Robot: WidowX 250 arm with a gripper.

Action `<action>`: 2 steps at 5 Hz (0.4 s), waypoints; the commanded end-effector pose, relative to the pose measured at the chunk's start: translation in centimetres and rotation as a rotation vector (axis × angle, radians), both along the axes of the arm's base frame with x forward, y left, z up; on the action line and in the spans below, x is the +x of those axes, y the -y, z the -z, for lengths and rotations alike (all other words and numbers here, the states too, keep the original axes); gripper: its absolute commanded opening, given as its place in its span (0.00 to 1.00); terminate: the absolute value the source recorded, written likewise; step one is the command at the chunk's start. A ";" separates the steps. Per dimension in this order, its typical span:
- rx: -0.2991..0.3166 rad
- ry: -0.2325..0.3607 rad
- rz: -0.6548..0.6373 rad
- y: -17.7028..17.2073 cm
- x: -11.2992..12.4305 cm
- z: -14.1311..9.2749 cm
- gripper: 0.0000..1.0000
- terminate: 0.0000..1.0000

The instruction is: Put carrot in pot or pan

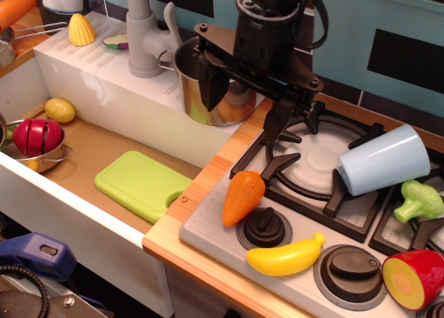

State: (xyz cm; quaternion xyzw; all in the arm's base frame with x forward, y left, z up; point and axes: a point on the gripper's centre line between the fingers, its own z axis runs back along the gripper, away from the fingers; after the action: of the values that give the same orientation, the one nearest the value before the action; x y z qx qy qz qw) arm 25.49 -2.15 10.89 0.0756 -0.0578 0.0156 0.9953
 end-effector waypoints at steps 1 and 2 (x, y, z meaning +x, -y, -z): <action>0.000 0.000 0.000 0.0 0.0 0.0 1.00 0.00; -0.056 -0.012 -0.021 -0.1 -0.2 0.5 1.00 0.00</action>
State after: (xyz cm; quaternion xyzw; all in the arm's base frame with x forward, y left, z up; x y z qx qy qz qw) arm 24.76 -2.45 9.38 0.0422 -0.0392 0.0309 0.9979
